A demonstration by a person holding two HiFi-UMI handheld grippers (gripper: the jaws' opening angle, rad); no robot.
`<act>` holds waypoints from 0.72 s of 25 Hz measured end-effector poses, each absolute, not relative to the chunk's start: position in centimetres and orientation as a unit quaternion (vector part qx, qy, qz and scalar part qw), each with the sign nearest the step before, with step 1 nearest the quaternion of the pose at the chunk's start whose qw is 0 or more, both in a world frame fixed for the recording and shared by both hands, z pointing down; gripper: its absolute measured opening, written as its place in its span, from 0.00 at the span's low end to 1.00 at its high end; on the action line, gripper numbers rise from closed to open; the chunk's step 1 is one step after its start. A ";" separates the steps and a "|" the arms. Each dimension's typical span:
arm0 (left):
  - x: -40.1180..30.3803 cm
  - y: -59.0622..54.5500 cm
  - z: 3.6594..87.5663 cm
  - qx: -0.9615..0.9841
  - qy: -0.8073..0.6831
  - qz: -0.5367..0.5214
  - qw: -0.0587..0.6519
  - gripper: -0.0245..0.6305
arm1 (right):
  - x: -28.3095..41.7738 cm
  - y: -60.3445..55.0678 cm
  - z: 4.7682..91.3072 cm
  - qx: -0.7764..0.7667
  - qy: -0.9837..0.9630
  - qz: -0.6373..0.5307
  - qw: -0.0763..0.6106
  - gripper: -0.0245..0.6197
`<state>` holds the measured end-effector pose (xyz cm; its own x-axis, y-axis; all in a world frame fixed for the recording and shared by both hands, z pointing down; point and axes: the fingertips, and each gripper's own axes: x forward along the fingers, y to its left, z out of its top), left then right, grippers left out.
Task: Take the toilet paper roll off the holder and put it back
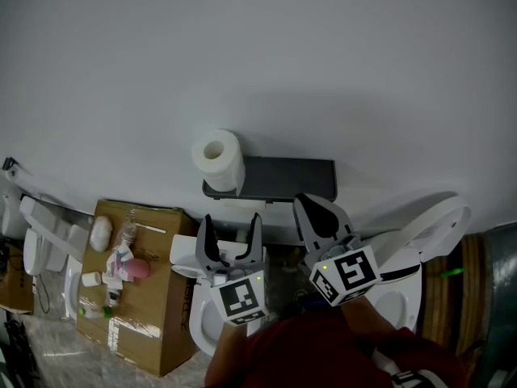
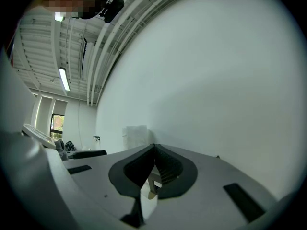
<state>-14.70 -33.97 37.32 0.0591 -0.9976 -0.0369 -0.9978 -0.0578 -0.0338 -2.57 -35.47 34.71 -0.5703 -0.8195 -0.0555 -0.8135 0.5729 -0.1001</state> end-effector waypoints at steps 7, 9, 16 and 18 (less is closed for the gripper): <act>-15.8 -33.6 37.0 -0.702 0.711 -0.012 0.036 0.44 | -2.4 -35.5 34.4 -0.459 0.886 -0.027 0.049 0.07; -16.3 -33.6 37.0 -0.694 0.719 -0.016 0.035 0.35 | -2.5 -35.4 34.3 -0.459 0.887 -0.025 0.049 0.07; -16.7 -32.9 35.7 -0.691 0.722 0.023 0.035 0.06 | -2.7 -35.3 34.3 -0.454 0.889 -0.023 0.046 0.07; -16.5 -32.8 35.4 -0.693 0.719 0.030 0.030 0.06 | -2.8 -35.1 34.2 -0.454 0.890 -0.017 0.043 0.07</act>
